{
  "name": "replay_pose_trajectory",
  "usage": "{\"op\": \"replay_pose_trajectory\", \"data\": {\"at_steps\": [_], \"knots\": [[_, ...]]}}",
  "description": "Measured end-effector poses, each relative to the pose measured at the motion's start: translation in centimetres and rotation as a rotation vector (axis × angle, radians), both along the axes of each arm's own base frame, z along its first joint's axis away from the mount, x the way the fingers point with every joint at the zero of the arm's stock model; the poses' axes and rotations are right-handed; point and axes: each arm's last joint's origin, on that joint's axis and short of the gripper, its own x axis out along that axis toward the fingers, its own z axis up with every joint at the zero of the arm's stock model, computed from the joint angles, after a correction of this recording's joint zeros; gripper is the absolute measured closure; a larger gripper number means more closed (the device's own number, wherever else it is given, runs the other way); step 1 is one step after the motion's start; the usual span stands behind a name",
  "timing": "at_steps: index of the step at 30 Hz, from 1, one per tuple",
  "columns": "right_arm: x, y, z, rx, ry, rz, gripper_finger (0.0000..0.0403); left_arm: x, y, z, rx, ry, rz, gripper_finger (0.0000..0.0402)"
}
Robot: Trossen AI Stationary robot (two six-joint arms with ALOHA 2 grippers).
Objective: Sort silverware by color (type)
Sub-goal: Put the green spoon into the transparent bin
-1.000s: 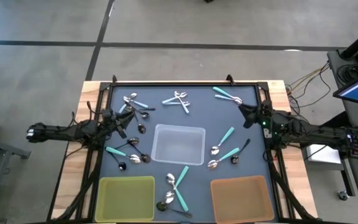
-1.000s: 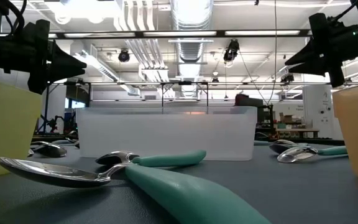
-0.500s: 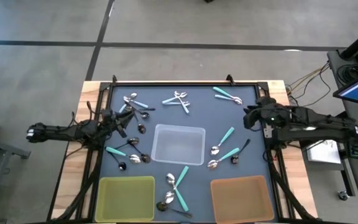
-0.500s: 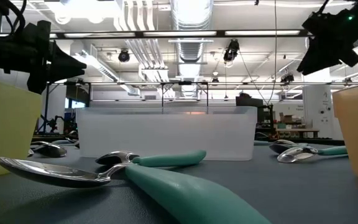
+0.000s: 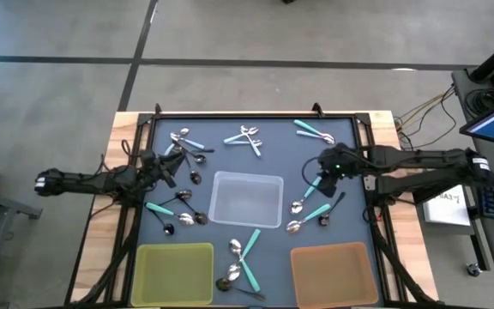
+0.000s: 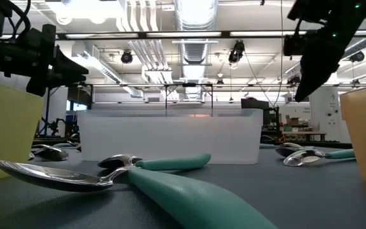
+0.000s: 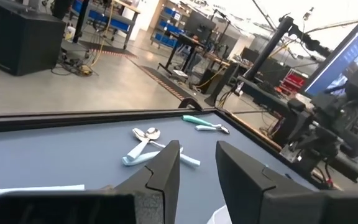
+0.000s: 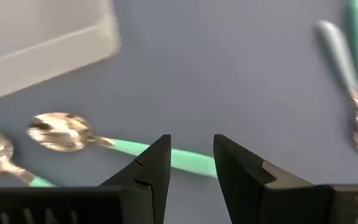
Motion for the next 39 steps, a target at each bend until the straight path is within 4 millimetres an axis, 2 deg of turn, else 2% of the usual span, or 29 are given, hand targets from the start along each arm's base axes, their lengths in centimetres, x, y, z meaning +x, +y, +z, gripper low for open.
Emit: {"op": "replay_pose_trajectory", "data": {"at_steps": [6, 17, 21, 25, 31, 39], "knots": [[2.3, -0.1, -1.6, 0.007, 0.039, 0.155, 0.029, 0.3, -0.1, -0.4, 0.003, 0.054, -0.012, 0.0314], [4.6, -0.4, -3.7, -0.199, 0.25, 0.743, 0.029, 0.8, -0.1, -1.0, 0.007, 0.13, -0.011, 0.0314], [5.1, -0.3, -4.5, -0.176, 0.266, 0.869, 0.029, 0.9, -0.1, -1.2, 0.008, 0.147, -0.016, 0.0314], [5.4, -0.1, -5.2, -0.106, 0.255, 0.92, 0.0291, 1.0, -0.1, -1.3, 0.009, 0.164, -0.017, 0.0314], [5.7, -0.1, -6.2, -0.099, 0.294, 0.968, 0.0291, 1.1, -0.1, -1.5, 0.01, 0.187, -0.017, 0.0314], [6.3, -0.2, -8.5, -0.063, 0.376, 1.037, 0.0291, 1.3, -0.1, -1.9, 0.012, 0.229, -0.017, 0.0314]]}}
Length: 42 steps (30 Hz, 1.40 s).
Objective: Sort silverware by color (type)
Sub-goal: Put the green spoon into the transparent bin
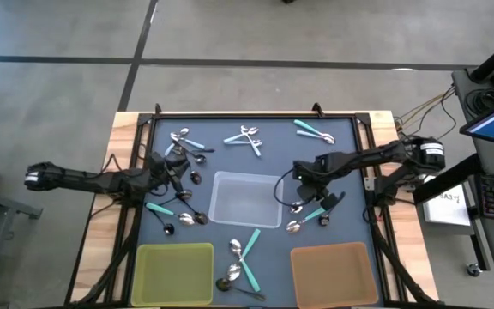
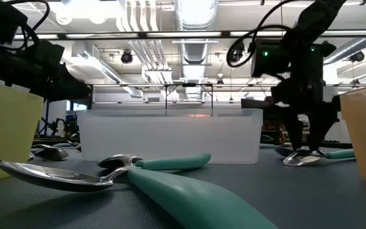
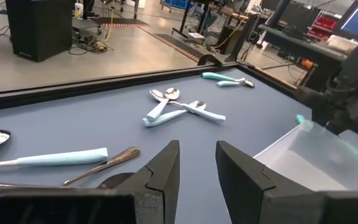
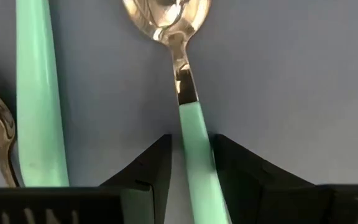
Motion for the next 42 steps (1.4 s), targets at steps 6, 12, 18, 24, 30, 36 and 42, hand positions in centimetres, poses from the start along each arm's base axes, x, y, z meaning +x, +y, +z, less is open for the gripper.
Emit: {"op": "replay_pose_trajectory", "data": {"at_steps": [6, 12, 18, 24, 30, 36, 42], "knots": [[0.3, -0.1, -1.6, 0.009, 0.073, -0.032, 0.0291, 0.1, 0.0, -0.3, 0.002, 0.034, 0.0, 0.0314], [0.6, -0.1, -1.0, 0.01, 0.063, -0.065, 0.0293, 0.3, 0.0, -0.7, 0.005, 0.073, 0.0, 0.0314], [1.1, -0.2, 0.6, 0.002, 0.002, -0.096, 0.0294, 0.4, 0.0, -0.9, 0.006, 0.102, -0.001, 0.0314], [1.5, -0.3, 1.8, 0.004, -0.039, -0.126, 0.0295, 0.5, 0.0, -1.1, 0.007, 0.117, -0.001, 0.0314], [1.6, -0.2, 1.7, 0.026, -0.026, -0.174, 0.0344, 0.5, 0.0, -1.1, 0.007, 0.117, -0.001, 0.0314], [1.7, -0.2, 1.6, 0.04, -0.018, -0.191, 0.0391, 0.5, 0.0, -1.1, 0.007, 0.117, -0.001, 0.0314], [1.7, -0.2, 1.6, 0.072, -0.015, -0.281, 0.0393, 0.5, 0.0, -1.1, 0.007, 0.117, -0.001, 0.0314]]}}
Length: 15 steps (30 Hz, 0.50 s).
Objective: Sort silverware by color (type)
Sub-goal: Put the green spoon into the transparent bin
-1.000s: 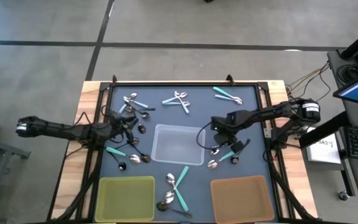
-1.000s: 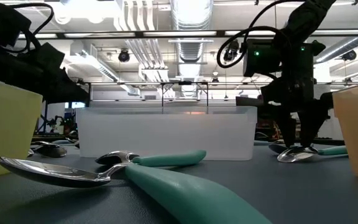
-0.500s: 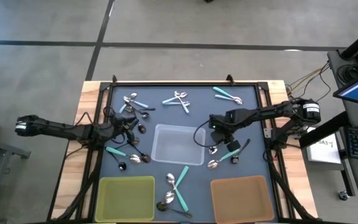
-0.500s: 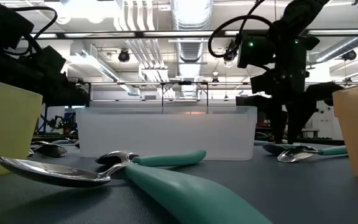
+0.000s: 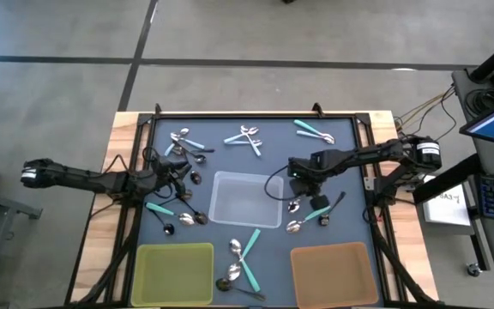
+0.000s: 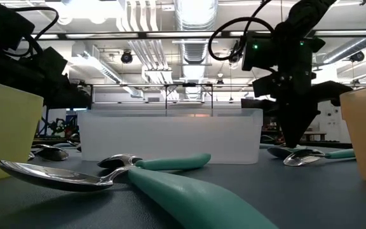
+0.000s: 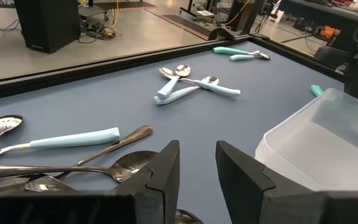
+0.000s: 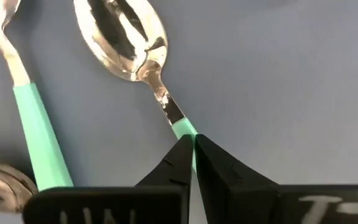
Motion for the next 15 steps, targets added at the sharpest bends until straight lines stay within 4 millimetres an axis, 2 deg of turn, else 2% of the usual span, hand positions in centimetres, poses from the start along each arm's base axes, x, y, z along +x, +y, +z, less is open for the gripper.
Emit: {"op": "replay_pose_trajectory", "data": {"at_steps": [6, 15], "knots": [[0.0, -0.01, 0.0, 0.001, 0.005, -0.041, 0.0382, 0.0, 0.0, 0.0, 0.0, 0.0, 0.0, 0.0314], [-0.01, 0.01, -0.02, 0.001, 0.003, -0.008, 0.0323, 0.0, 0.0, -0.01, 0.0, 0.0, 0.0, 0.0314]]}}
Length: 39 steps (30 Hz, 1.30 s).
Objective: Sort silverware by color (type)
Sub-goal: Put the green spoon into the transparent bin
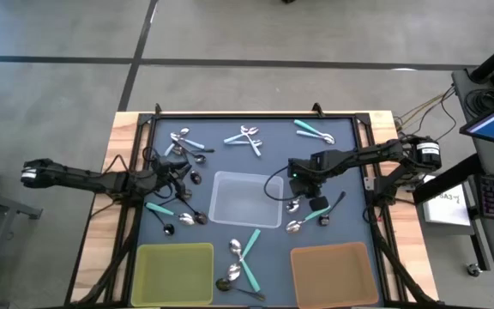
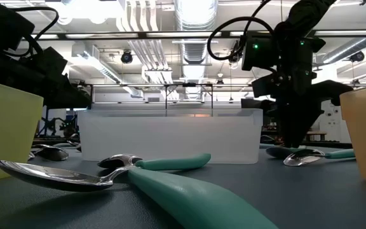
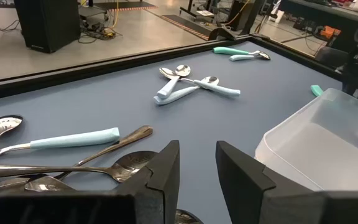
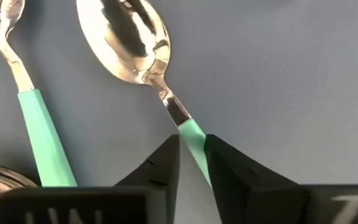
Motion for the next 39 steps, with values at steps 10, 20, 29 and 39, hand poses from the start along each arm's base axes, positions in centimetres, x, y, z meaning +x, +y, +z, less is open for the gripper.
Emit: {"op": "replay_pose_trajectory", "data": {"at_steps": [10, 20, 29, 39], "knots": [[0.1, -0.1, -1.4, -0.03, 0.039, 0.131, 0.0289, 0.0, 0.0, 0.0, 0.0, 0.0, 0.0, 0.0314], [0.3, -0.1, -3.2, -0.008, 0.119, 0.076, 0.0369, 0.0, 0.0, 0.0, 0.0, 0.0, 0.0, 0.0314], [-0.5, -0.4, -1.2, -0.016, 0.08, 0.049, 0.0369, 0.0, 0.0, 0.0, 0.0, 0.0, 0.0, 0.0314], [-1.9, -2.9, 1.9, -0.231, 0.052, -0.368, 0.0369, 0.1, 0.0, -0.2, 0.001, 0.019, 0.0, 0.0314]]}}
